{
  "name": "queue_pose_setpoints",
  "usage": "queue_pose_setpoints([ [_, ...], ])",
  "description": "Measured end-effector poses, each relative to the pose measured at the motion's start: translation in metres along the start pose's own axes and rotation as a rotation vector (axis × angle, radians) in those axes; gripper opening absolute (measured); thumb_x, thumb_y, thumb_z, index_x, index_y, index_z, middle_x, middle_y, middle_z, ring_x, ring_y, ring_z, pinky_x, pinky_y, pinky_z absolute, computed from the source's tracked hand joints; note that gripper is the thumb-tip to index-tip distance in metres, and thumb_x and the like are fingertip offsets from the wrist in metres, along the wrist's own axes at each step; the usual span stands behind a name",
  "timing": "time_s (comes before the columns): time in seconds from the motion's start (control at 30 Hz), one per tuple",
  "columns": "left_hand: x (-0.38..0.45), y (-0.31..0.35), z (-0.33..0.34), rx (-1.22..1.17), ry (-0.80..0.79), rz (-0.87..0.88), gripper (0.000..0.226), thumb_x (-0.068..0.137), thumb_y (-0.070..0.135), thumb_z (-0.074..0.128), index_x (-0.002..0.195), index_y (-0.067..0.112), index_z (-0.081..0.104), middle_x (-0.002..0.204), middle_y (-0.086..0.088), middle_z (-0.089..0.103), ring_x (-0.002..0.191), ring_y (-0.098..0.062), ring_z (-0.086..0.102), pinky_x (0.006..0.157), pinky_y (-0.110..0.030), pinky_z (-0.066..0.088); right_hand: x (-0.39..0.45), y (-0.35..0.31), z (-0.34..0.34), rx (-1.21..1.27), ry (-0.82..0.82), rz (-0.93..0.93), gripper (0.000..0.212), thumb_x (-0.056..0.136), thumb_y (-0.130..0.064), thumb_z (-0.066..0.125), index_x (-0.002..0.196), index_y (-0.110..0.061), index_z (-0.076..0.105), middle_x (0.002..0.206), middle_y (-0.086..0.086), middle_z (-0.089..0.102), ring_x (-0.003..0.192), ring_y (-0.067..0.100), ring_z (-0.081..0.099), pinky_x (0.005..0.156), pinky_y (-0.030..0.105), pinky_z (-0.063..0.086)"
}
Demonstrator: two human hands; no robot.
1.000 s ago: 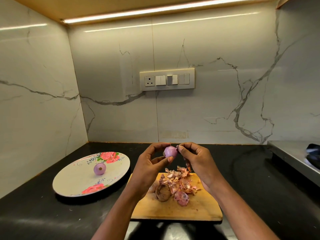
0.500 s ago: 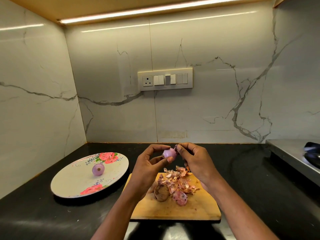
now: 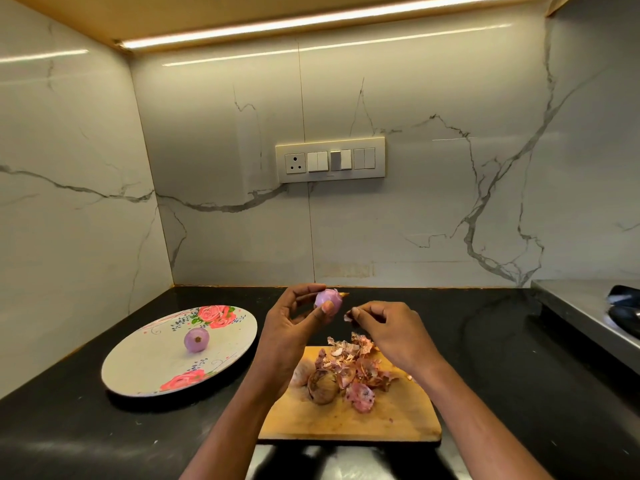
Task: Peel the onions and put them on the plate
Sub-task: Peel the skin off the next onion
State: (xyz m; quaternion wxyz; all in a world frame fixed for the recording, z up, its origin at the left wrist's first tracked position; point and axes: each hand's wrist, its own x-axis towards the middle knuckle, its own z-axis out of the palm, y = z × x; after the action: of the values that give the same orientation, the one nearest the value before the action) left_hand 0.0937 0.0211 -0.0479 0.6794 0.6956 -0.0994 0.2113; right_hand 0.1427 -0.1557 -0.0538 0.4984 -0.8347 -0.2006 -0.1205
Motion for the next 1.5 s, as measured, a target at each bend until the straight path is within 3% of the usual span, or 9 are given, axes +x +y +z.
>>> queue_pose_setpoints([
  [0.1,0.0,-0.001,-0.001,0.017,-0.016,-0.006,0.047,0.074,0.037,0.076,0.118,0.024,0.065,0.115,0.006,0.071,0.109,-0.01,0.068,0.09,-0.029,0.058,0.0,-0.001,-0.003,-0.025,0.082,-0.053,0.008,0.089,-0.023,0.074,0.095,-0.029,0.072,0.091,-0.016,0.07,0.088,-0.001,0.065,0.07,0.008,0.048],
  [0.2,0.0,-0.002,0.0,0.081,-0.036,-0.005,0.044,0.079,0.036,0.075,0.12,0.026,0.064,0.116,0.007,0.07,0.105,-0.005,0.068,0.083,-0.019,0.056,0.002,-0.003,-0.008,0.023,0.105,-0.099,0.02,0.091,-0.026,0.072,0.11,-0.032,0.07,0.101,-0.019,0.068,0.095,-0.005,0.063,0.073,0.004,0.046],
  [0.57,0.002,0.0,-0.004,0.214,-0.12,0.008,0.038,0.085,0.024,0.072,0.122,0.028,0.064,0.117,0.014,0.067,0.102,0.008,0.065,0.076,-0.009,0.051,-0.002,-0.003,-0.006,-0.22,0.089,-0.355,0.022,0.093,-0.031,0.069,0.114,-0.028,0.074,0.102,-0.014,0.073,0.094,0.001,0.064,0.079,0.013,0.051],
  [0.8,0.002,-0.002,-0.012,0.282,-0.174,-0.017,0.042,0.084,0.029,0.071,0.126,0.031,0.064,0.124,0.013,0.066,0.116,-0.007,0.063,0.096,-0.023,0.053,-0.005,-0.001,-0.005,-0.252,0.073,-0.419,0.017,0.092,-0.028,0.071,0.108,-0.025,0.076,0.092,-0.011,0.074,0.083,0.003,0.065,0.069,0.01,0.048],
  [1.07,0.0,-0.001,-0.013,0.245,-0.188,-0.012,0.045,0.081,0.032,0.071,0.125,0.03,0.064,0.124,0.012,0.067,0.116,-0.006,0.064,0.095,-0.023,0.054,-0.009,-0.009,-0.001,-0.167,0.134,-0.356,0.002,0.086,-0.02,0.076,0.089,-0.02,0.077,0.073,-0.015,0.065,0.076,0.003,0.062,0.058,0.011,0.045],
  [1.17,-0.001,0.0,-0.01,0.223,-0.173,0.008,0.039,0.086,0.022,0.072,0.122,0.031,0.064,0.122,0.013,0.067,0.112,-0.001,0.065,0.085,-0.014,0.053,-0.009,-0.013,0.0,-0.131,0.154,-0.307,0.003,0.085,-0.019,0.076,0.083,-0.02,0.074,0.069,-0.016,0.063,0.076,0.0,0.061,0.057,0.01,0.044],
  [1.27,-0.002,0.0,-0.006,0.224,-0.161,0.04,0.037,0.088,0.014,0.072,0.119,0.032,0.064,0.121,0.015,0.067,0.111,0.001,0.065,0.083,-0.013,0.052,-0.009,-0.017,0.0,-0.074,0.16,-0.236,0.01,0.084,-0.018,0.076,0.078,-0.023,0.07,0.067,-0.014,0.062,0.071,-0.003,0.06,0.056,0.011,0.044],
  [1.4,-0.003,-0.002,-0.003,0.217,-0.157,0.087,0.04,0.089,0.005,0.069,0.123,0.026,0.063,0.123,0.013,0.066,0.116,-0.003,0.063,0.09,-0.018,0.053,-0.008,-0.021,0.001,0.102,0.143,-0.097,0.008,0.084,-0.017,0.075,0.077,-0.017,0.072,0.067,-0.007,0.066,0.06,-0.003,0.058,0.052,0.012,0.043],
  [1.5,-0.003,-0.001,-0.003,0.182,-0.151,0.104,0.041,0.089,0.001,0.068,0.123,0.024,0.063,0.122,0.014,0.066,0.117,-0.004,0.063,0.092,-0.019,0.053,-0.006,-0.022,0.001,0.387,0.06,0.049,0.011,0.084,-0.023,0.076,0.077,-0.015,0.073,0.068,-0.005,0.065,0.064,0.003,0.056,0.058,0.019,0.044],
])
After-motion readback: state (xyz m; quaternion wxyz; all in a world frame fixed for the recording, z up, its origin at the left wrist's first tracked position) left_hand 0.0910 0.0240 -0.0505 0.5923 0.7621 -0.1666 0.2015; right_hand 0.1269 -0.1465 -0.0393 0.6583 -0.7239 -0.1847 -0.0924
